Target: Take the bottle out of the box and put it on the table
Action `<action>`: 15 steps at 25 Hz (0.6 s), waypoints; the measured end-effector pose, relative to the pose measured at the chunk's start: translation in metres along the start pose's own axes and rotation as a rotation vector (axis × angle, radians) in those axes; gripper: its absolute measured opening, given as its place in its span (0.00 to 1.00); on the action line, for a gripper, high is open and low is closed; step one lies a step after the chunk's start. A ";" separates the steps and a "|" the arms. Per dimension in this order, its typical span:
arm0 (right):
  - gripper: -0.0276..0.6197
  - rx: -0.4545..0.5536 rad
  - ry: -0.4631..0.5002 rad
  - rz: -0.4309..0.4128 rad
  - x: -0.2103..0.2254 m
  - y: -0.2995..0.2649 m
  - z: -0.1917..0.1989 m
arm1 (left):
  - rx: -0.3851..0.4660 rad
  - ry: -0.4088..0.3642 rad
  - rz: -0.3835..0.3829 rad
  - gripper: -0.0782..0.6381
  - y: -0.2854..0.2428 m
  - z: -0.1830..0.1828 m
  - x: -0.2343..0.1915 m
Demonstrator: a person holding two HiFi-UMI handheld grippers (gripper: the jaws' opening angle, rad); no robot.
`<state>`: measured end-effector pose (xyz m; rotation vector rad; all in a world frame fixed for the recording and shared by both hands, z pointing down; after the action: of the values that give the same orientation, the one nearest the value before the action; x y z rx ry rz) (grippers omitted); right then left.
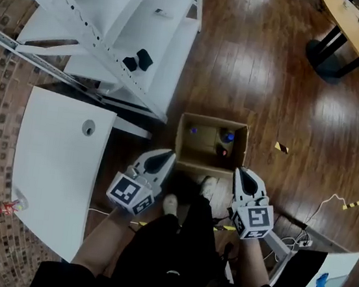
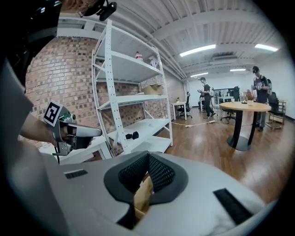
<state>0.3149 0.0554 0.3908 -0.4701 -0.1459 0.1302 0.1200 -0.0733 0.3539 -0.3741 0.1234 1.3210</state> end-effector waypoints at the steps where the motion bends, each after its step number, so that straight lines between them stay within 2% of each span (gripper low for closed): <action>1: 0.05 -0.008 0.001 -0.007 0.005 -0.008 -0.001 | -0.005 0.005 -0.009 0.10 -0.008 0.003 -0.005; 8: 0.05 -0.071 0.048 -0.073 0.045 -0.064 0.006 | -0.013 0.041 -0.067 0.10 -0.064 0.029 -0.036; 15: 0.05 -0.117 0.081 -0.135 0.048 -0.119 0.036 | -0.055 0.071 -0.087 0.10 -0.097 0.077 -0.070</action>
<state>0.3667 -0.0257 0.4827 -0.5798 -0.1057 -0.0298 0.1860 -0.1306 0.4659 -0.4682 0.1292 1.2271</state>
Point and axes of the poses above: the fingertips, and each gripper's own axes: y backward along the fingers, x to its right, z out of its underside, the point moved 5 cm from there along y, backward along the fingers, and after that the axes turned 9 degrees about z, right-handed, at the moved point
